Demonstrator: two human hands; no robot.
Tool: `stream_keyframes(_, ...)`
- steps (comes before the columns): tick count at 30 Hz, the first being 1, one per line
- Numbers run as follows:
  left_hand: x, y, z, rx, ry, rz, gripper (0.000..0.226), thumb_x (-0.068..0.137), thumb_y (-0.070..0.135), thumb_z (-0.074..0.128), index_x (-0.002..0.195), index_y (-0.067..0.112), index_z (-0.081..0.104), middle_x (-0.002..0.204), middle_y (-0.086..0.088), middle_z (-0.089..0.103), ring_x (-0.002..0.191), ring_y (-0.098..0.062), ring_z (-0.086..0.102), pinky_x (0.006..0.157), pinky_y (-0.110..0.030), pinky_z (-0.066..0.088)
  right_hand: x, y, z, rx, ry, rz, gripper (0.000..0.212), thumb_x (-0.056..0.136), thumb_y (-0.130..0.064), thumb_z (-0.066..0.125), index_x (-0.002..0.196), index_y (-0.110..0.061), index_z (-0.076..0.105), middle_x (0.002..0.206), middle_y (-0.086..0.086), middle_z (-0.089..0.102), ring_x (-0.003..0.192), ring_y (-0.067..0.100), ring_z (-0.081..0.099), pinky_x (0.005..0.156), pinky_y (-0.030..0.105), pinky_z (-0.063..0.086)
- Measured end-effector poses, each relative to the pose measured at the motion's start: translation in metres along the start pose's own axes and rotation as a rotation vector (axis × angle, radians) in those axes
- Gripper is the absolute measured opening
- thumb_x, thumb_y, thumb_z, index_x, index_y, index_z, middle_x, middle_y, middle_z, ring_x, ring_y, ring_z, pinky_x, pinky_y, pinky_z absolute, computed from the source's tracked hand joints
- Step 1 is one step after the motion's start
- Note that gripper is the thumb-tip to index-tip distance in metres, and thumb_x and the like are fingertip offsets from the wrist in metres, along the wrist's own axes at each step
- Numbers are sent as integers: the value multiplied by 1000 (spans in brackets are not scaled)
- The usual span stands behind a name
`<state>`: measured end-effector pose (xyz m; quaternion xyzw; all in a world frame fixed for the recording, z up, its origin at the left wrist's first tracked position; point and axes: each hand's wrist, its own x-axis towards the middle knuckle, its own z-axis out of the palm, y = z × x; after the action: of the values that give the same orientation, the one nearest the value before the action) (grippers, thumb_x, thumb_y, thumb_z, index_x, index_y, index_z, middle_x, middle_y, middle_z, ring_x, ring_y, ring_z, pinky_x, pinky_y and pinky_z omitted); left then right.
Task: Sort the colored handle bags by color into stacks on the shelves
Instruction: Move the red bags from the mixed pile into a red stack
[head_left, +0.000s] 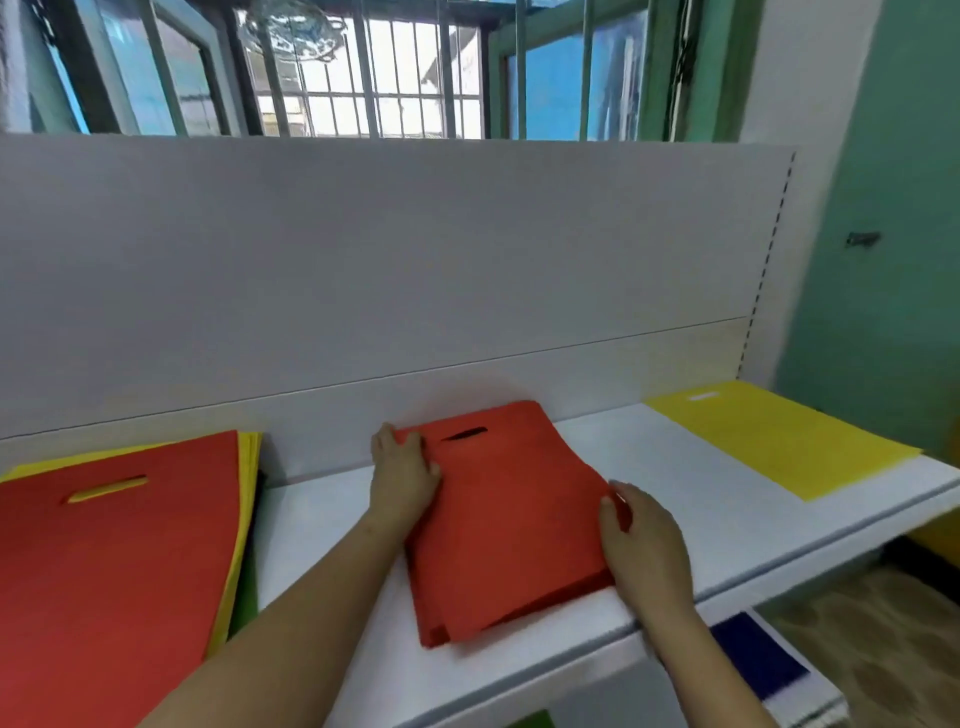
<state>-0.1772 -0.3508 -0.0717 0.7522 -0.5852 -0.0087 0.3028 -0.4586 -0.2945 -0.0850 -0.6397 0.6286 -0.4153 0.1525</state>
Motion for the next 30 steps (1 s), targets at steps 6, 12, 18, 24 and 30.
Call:
stream_keyframes(6, 16, 14, -7, 26, -27, -16, 53, 82, 18, 62, 130, 1, 46, 135, -24, 32, 124, -43, 36, 108, -43, 33, 1, 2, -1, -93, -57, -16, 55, 95, -53, 38, 138, -22, 51, 138, -3, 55, 126, 16, 50, 109, 36, 37)
stream_keyframes(12, 21, 8, -49, 100, 46, 21, 51, 84, 19, 58, 131, 6, 45, 132, -17, 36, 120, -38, 40, 91, -47, 46, -5, -38, -7, -201, 125, -51, 71, 89, -65, 23, 147, -27, 37, 158, -3, 26, 148, 17, 13, 121, 44, 2)
stream_keyframes(18, 13, -52, -142, 106, 126, 54, 42, 90, 22, 56, 130, 10, 51, 126, -14, 53, 114, -31, 53, 92, -39, 45, -38, -126, 44, 141, -80, -356, 61, 94, -53, 41, 146, -21, 40, 151, -1, 40, 139, 15, 35, 116, 36, 27)
stream_keyframes(24, -48, -149, -229, 166, 318, -128, 27, 88, 20, 53, 114, 16, 59, 110, -6, 61, 100, -24, 60, 81, -35, 48, -99, -213, 104, 296, -460, -641, 67, 90, -53, 52, 149, -30, 32, 153, -13, 34, 139, 3, 27, 114, 20, 19)
stream_keyframes(30, -97, -232, -266, 238, 100, -399, 87, 85, 32, 62, 156, 16, 13, 162, -8, 11, 148, -25, 14, 113, -42, 30, -136, -259, 143, -48, -678, -872, 105, 64, -94, 10, 153, -40, 4, 160, -17, 11, 148, 13, 3, 121, 39, 4)
